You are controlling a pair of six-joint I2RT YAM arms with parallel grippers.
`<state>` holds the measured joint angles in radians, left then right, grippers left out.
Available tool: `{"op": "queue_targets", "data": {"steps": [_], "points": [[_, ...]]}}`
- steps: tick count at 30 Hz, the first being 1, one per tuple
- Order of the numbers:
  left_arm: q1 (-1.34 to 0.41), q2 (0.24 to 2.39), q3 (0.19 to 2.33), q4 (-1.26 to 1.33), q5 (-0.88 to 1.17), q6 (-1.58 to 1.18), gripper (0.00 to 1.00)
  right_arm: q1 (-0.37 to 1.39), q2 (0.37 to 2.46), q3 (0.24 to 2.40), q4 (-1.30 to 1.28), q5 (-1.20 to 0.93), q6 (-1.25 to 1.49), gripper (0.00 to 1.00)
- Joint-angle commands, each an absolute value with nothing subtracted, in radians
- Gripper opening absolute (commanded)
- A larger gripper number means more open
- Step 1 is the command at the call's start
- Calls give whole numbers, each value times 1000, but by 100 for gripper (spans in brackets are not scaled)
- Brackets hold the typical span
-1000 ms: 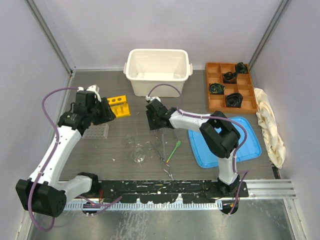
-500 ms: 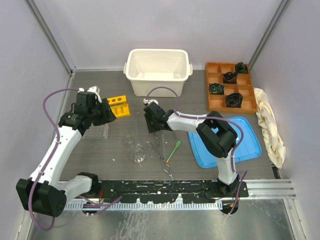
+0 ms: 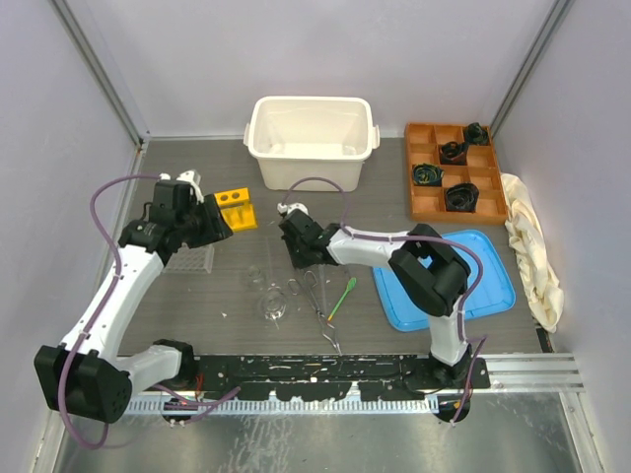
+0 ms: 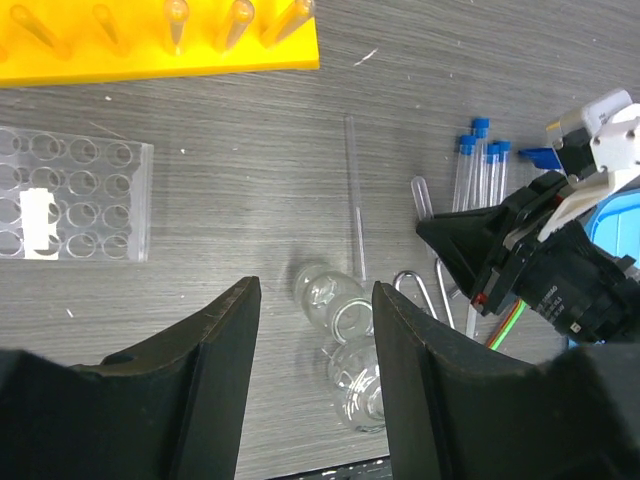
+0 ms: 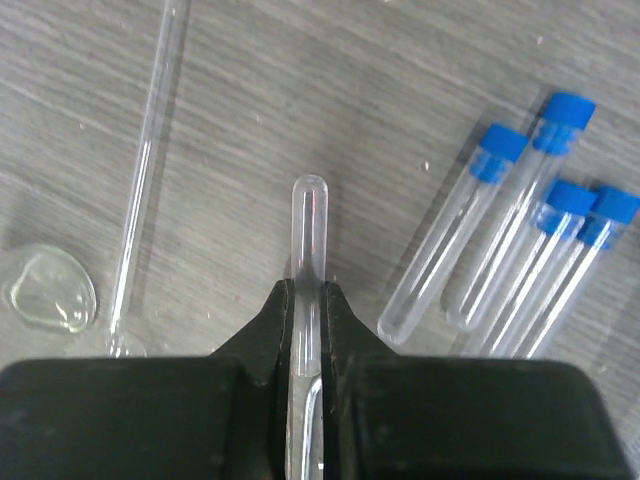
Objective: Organize the chemistry lab equipment
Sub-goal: Pick up the test tube at the center of the board.
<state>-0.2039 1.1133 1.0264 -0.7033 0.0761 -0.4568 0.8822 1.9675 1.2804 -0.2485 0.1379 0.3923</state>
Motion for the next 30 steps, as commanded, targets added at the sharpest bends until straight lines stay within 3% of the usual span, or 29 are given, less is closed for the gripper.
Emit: {"op": "queue_targets", "data": {"steps": [1, 16, 30], "points": [[-209, 1118, 1015, -624, 144, -473, 51, 902, 1834, 1246, -239, 173, 375, 1], [-208, 1142, 1028, -498, 332, -628, 47, 1009, 1433, 991, 70, 264, 257, 1], [-219, 1120, 1031, -460, 416, -712, 47, 1070, 1434, 1011, 133, 285, 218, 1]]}}
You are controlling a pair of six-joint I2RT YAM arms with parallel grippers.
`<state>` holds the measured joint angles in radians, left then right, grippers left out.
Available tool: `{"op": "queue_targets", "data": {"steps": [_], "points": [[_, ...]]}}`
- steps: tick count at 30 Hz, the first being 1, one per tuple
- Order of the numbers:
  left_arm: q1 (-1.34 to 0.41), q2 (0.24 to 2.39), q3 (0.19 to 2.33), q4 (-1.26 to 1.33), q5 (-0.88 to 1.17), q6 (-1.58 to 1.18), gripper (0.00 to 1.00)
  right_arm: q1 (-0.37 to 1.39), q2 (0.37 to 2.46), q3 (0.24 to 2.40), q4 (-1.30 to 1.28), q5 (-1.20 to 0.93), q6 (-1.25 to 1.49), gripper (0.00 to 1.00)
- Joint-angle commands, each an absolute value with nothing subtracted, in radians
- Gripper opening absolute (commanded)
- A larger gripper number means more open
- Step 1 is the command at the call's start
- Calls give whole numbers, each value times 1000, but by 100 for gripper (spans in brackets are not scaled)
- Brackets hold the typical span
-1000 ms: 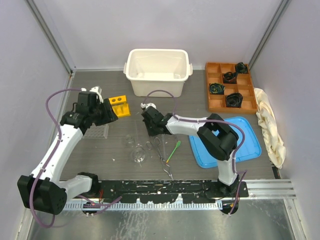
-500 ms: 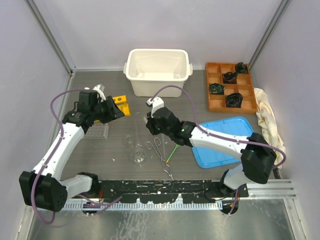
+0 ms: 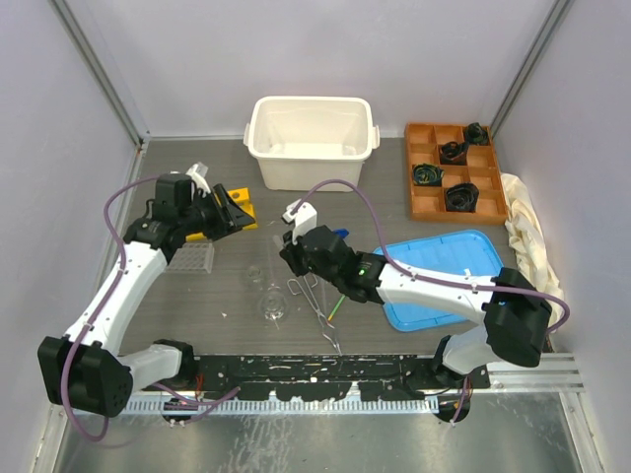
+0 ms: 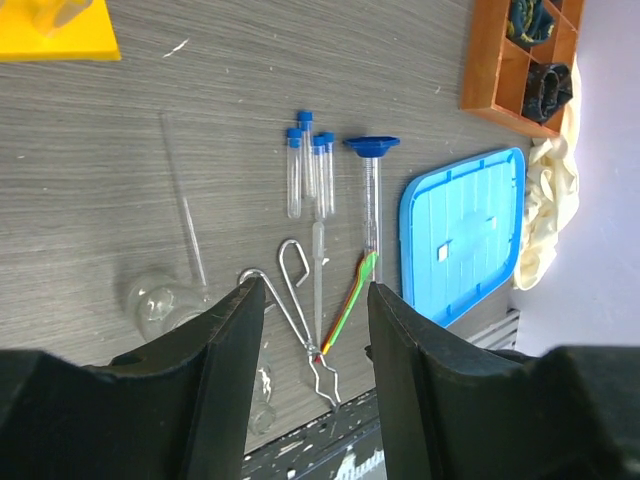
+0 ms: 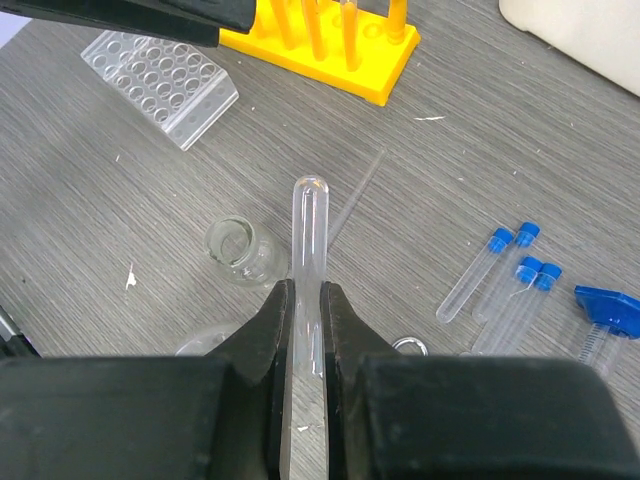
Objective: Organize the chemistry lab equipment
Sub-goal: Pick up the test tube at the center of the board.
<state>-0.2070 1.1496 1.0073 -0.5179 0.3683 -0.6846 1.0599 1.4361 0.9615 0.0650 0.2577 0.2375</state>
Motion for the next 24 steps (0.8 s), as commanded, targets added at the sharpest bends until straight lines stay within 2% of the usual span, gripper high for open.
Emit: {"op": "queue_targets", "data": {"steps": [1, 24], "points": [[-220, 1117, 1025, -454, 417, -717, 47, 1073, 1440, 1019, 131, 286, 217, 1], [-309, 1131, 998, -396, 486, -772, 42, 1088, 1488, 1105, 120, 290, 192, 1]]}}
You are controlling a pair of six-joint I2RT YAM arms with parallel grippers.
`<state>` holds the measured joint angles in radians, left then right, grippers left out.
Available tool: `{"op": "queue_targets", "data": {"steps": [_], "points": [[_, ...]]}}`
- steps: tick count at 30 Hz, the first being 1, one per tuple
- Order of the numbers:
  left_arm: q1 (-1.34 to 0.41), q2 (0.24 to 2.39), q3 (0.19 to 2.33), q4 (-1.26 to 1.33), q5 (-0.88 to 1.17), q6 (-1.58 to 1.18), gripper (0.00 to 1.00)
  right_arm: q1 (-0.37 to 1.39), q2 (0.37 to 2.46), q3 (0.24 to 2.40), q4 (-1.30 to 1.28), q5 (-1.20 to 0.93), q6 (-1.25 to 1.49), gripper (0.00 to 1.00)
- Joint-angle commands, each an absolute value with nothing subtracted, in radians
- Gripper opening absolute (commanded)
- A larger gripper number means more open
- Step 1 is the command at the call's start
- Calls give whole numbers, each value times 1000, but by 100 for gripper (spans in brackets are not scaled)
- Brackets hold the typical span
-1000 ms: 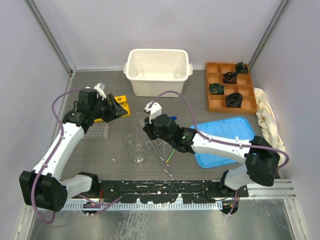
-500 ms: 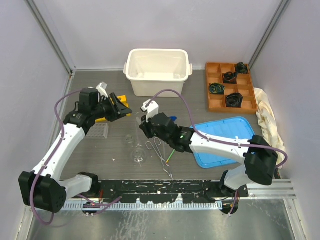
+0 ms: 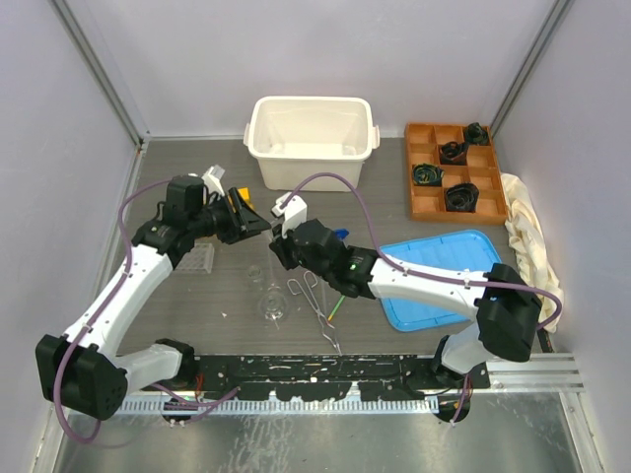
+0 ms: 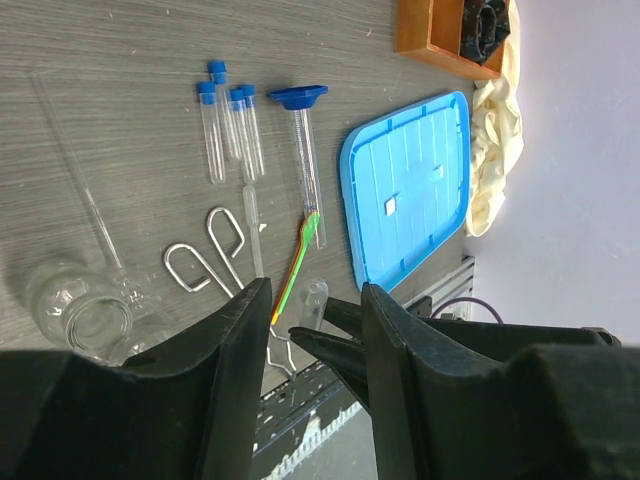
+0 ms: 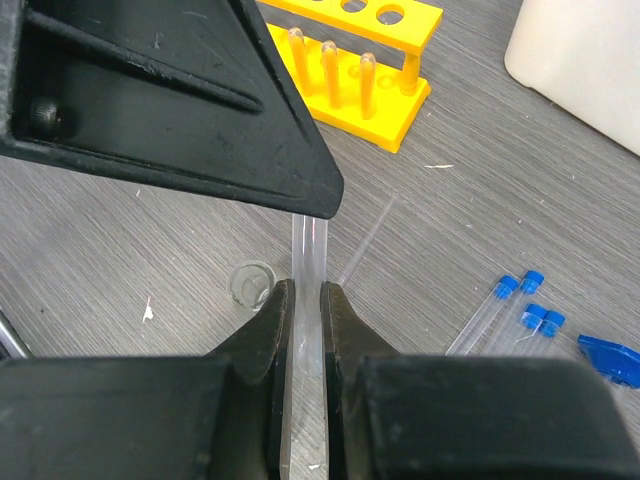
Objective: Organize the chemistry lab equipment
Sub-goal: Pick up the test tube at the center of the board.
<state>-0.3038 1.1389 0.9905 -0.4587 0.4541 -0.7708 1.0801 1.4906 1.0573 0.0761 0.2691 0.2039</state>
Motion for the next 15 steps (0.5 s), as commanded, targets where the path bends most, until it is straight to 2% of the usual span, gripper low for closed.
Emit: {"op": "queue_targets", "data": {"steps": [1, 6, 15], "points": [[-309, 1133, 997, -397, 484, -772, 41, 1088, 1488, 1107, 120, 291, 193, 1], [-310, 1141, 997, -392, 479, -769, 36, 1089, 1488, 1105, 118, 294, 195, 1], [-311, 1150, 991, -379, 485, -770, 35, 1094, 1490, 1110, 117, 294, 197, 1]]}}
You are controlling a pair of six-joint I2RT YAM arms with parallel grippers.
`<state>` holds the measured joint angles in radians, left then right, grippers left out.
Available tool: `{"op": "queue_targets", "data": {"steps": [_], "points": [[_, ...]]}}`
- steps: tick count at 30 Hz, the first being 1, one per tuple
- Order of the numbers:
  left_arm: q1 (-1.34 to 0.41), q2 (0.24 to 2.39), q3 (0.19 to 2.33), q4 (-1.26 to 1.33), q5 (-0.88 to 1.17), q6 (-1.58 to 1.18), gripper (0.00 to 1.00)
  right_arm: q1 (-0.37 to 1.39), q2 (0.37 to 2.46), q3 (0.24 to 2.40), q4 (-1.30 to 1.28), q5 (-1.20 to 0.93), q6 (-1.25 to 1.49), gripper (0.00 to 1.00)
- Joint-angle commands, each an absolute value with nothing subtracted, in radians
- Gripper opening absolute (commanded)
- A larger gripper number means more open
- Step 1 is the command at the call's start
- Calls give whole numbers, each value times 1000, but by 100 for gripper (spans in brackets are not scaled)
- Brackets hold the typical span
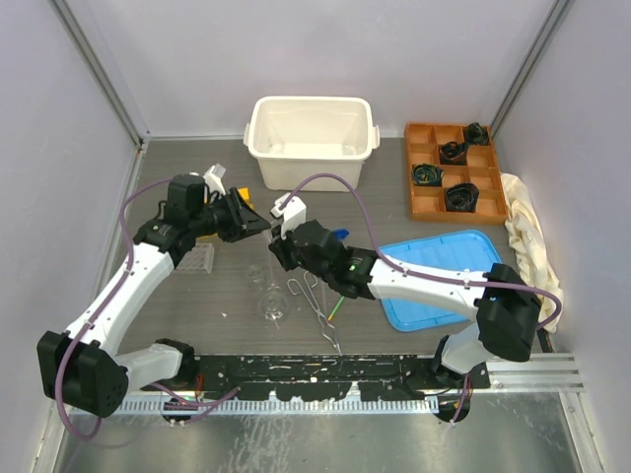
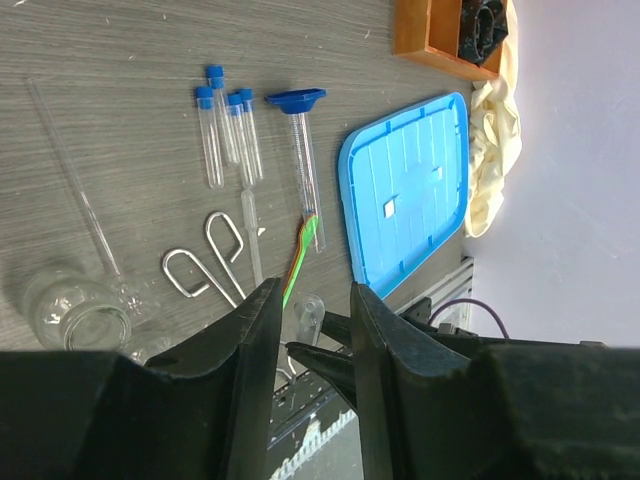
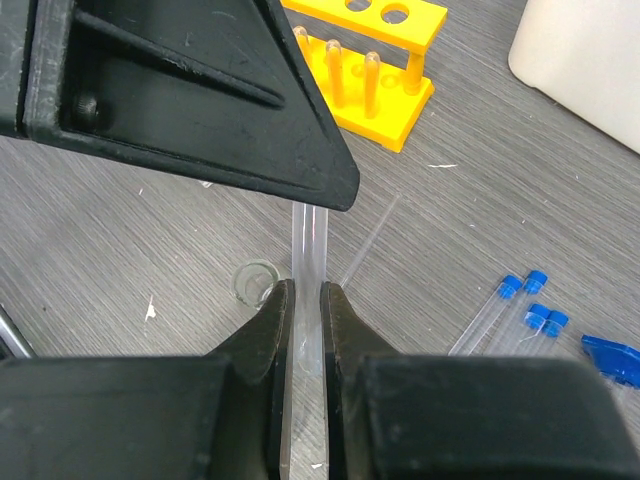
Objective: Organize the chemistry lab equipment
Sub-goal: Pick up the test tube at the center of the board.
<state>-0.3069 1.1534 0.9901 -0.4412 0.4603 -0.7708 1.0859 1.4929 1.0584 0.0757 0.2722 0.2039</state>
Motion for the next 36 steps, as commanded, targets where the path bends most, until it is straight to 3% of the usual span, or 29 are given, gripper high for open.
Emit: {"op": "queue_targets", "data": {"steps": [1, 22, 30, 36], "points": [[-310, 1150, 991, -379, 485, -770, 34, 1094, 1491, 1111, 116, 295, 197, 1], [-311, 1142, 979, -399, 444, -741, 2, 1100, 1493, 1115, 101, 310, 199, 2], [-310, 1152, 992, -435, 390, -701, 0, 1100, 1473, 1109, 83, 301, 208, 44], [-311, 1170, 1035, -485, 319, -649, 0, 1101, 1427, 1107, 54, 294, 215, 52]]}}
